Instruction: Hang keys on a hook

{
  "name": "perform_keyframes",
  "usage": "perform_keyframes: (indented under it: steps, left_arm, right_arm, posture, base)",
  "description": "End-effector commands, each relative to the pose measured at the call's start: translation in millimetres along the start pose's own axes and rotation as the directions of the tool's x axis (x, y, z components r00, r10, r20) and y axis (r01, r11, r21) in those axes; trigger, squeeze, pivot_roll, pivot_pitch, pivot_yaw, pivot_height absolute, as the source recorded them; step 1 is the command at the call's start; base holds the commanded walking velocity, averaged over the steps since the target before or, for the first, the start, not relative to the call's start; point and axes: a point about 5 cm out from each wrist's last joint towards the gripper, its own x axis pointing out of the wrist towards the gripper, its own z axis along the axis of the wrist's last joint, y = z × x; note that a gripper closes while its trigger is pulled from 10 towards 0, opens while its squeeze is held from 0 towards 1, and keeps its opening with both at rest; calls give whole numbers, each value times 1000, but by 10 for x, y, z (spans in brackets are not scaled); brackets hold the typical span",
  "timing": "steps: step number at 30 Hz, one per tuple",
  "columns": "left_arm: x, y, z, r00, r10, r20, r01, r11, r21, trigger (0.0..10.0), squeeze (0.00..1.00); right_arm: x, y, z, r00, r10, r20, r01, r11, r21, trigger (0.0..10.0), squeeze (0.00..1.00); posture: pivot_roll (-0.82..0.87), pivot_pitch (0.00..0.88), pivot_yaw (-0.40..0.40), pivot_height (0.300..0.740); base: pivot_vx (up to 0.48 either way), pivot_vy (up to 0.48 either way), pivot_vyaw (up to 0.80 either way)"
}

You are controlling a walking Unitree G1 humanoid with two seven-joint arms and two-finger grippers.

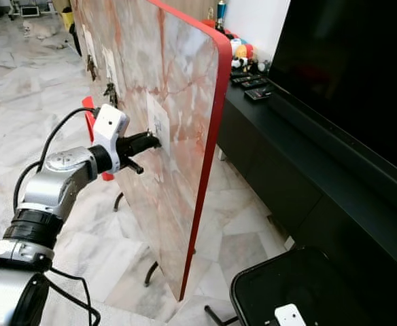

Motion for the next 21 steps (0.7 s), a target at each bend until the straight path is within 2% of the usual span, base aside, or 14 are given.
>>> perform_keyframes:
  steps: [1,13,21]
  left_arm:
    - [102,-87,146,998,-54,40,53,998,22,10000,0]
    - [166,-109,145,990,-135,-42,138,988,74,10000,0]
    - [186,-80,115,987,-142,-74,146,987,64,10000,0]
  right_arm:
    - [-1,-10,14,1000,-3,1,3,1000,3,10000,0]
    - [0,-5,13,1000,-4,1,4,1000,7,10000,0]
    - [2,1,11,1000,-2,2,2,1000,12,10000,0]
  posture:
    - [86,0,-79,737]
    - [86,0,-75,737]
    - [87,0,-70,737]
  base:
    - [0,0,0]
    - [0,0,0]
    - [0,0,0]
